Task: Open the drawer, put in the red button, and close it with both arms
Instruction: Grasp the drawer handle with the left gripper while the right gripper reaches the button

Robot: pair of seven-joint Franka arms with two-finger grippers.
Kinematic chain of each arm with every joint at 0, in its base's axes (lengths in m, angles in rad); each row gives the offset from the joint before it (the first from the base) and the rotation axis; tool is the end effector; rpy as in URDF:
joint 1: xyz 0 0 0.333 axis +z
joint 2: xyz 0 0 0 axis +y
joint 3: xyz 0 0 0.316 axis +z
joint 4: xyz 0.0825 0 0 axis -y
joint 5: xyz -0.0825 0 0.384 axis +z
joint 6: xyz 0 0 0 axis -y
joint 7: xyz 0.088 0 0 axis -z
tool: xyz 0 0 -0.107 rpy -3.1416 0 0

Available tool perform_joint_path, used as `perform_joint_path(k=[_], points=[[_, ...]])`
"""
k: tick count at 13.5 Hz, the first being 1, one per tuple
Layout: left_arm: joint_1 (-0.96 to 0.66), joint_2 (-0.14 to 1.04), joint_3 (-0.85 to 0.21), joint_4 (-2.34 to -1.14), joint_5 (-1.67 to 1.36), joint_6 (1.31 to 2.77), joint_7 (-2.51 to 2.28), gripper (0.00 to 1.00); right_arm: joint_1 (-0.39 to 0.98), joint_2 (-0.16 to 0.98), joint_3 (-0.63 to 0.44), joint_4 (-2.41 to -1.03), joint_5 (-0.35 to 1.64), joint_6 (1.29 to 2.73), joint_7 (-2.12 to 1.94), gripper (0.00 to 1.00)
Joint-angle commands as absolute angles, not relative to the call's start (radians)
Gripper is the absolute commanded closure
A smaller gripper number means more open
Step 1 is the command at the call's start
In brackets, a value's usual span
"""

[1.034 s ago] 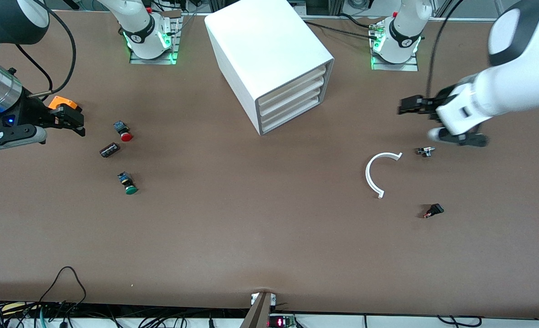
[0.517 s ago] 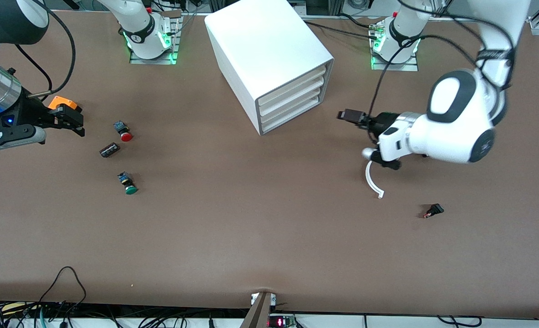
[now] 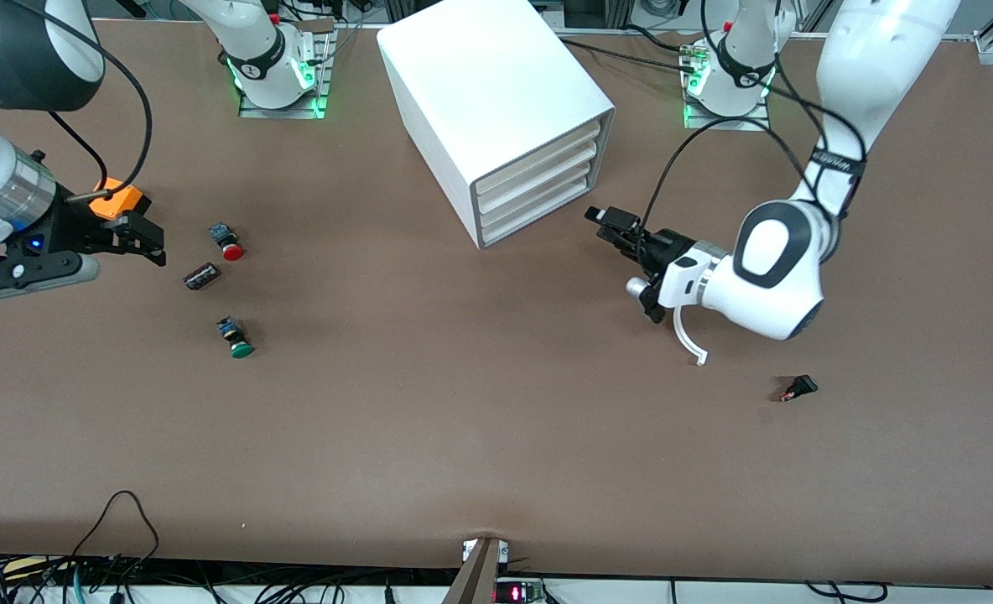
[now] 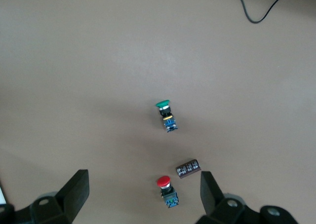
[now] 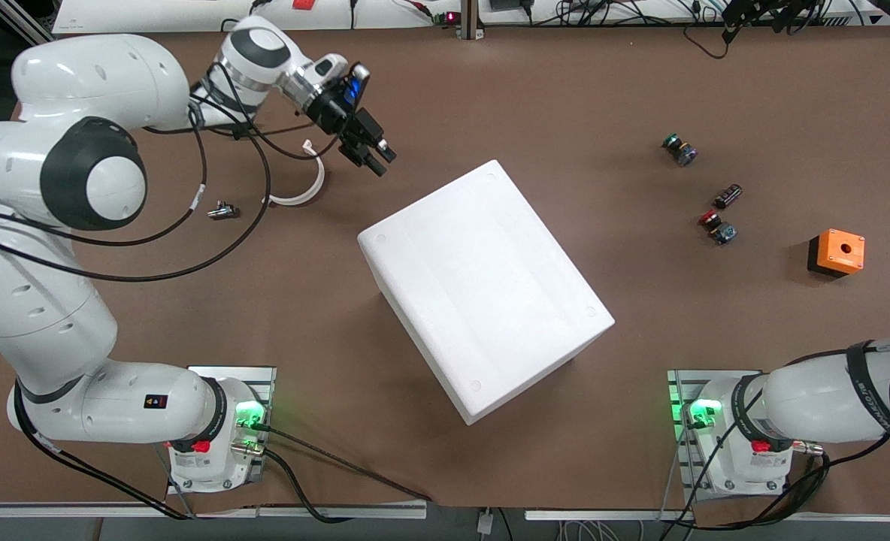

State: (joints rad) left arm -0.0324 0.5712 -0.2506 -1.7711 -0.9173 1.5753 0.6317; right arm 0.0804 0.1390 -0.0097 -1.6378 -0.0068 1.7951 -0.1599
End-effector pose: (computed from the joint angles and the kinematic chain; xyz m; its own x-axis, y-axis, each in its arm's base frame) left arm 0.5518 -0.2362 0.2581 0.7907 -0.5903 -0.1623 -0.0804 -0.3630 0.9283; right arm 0.6067 0.0427 0.5314 0.9730 0.2301 0.0168 0.2300 -0.9731 0.0108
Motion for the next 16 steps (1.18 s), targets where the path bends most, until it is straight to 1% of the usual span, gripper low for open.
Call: perform_joint_path(k=[1, 5, 6, 10, 12, 14, 16], points=[[-0.029, 0.647, -0.268, -1.784, -0.979, 1.552, 0.761, 0.38, 0.077, 0.222, -0.008, -1.62, 0.003, 1.79, -0.216, 0.0], [-0.028, 0.667, -0.305, -1.859, -1.058, 1.542, 0.819, 0.42, 0.08, 0.227, -0.008, -1.632, 0.005, 1.764, -0.391, 0.0], [-0.028, 0.67, -0.333, -1.87, -1.077, 1.546, 0.827, 0.43, 0.078, 0.227, -0.008, -1.637, 0.009, 1.756, -0.394, 0.0], [-0.057, 0.719, -0.341, -1.901, -1.15, 1.557, 0.912, 0.44, 0.077, 0.164, -0.009, -1.767, 0.017, 1.781, -0.396, 0.0], [-0.067, 0.747, -0.339, -1.901, -1.161, 1.56, 0.956, 0.44, 0.078, 0.094, -0.008, -1.895, 0.017, 1.833, -0.394, 0.0], [-0.067, 0.747, -0.341, -1.904, -1.163, 1.56, 0.956, 0.45, 0.077, 0.025, -0.008, -2.068, 0.017, 1.946, -0.397, 0.0], [-0.077, 0.746, -0.341, -1.919, -1.189, 1.557, 0.956, 0.5, 0.078, -0.009, -0.009, -2.198, 0.017, 2.05, -0.458, 0.01]])
